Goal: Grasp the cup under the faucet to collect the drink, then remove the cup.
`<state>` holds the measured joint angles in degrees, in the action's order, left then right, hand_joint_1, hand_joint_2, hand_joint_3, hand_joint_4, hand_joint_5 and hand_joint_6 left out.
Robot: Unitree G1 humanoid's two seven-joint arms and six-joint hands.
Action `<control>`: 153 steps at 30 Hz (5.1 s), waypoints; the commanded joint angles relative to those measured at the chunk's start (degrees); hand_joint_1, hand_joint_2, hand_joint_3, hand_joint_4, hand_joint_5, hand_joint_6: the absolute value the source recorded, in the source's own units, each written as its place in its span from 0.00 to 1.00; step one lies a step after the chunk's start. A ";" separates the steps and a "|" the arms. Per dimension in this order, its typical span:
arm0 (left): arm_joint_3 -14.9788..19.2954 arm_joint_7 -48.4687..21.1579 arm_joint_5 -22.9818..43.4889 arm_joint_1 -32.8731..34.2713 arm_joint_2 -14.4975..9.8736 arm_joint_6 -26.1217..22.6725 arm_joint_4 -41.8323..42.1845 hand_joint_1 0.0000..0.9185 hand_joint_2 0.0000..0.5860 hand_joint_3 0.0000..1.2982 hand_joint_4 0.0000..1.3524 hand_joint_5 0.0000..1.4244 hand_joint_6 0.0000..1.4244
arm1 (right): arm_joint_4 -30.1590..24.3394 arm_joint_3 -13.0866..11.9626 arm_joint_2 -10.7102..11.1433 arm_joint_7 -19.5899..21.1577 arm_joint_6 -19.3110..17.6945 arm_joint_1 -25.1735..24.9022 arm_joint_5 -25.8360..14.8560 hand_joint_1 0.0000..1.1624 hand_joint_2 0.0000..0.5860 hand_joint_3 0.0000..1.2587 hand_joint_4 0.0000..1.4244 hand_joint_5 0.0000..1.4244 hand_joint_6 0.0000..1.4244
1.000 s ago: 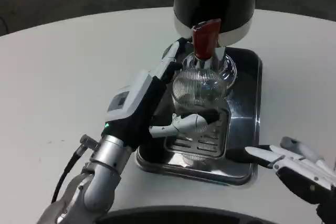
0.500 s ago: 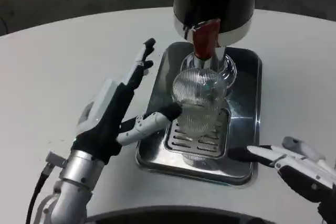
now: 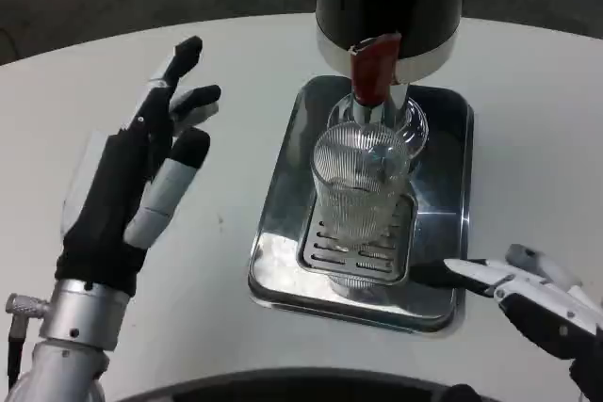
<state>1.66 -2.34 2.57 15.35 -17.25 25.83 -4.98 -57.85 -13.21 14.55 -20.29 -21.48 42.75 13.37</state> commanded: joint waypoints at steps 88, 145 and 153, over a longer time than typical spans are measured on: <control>-1.07 -34.40 15.25 16.29 -0.22 -21.85 5.58 0.00 0.11 0.16 0.11 0.16 0.09 | 0.01 -0.55 -0.58 0.30 1.83 0.00 -0.95 0.51 0.80 0.21 0.18 0.13 0.01; -4.04 -38.83 8.43 18.43 -5.79 -6.38 -2.25 0.00 0.12 0.21 0.08 0.14 0.05 | 0.51 2.65 -1.51 0.79 4.45 -1.65 0.56 0.51 0.80 0.21 0.18 0.14 0.02; -4.53 -39.11 7.92 18.52 -6.56 -5.76 -2.71 0.00 0.12 0.23 0.08 0.14 0.05 | 1.20 4.65 -2.10 1.51 6.17 -3.50 2.03 0.56 0.75 0.20 0.18 0.14 0.03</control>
<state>-1.40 -39.11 12.40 34.75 -22.59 19.60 -6.83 -56.74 -9.18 12.82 -19.52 -15.96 39.60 14.88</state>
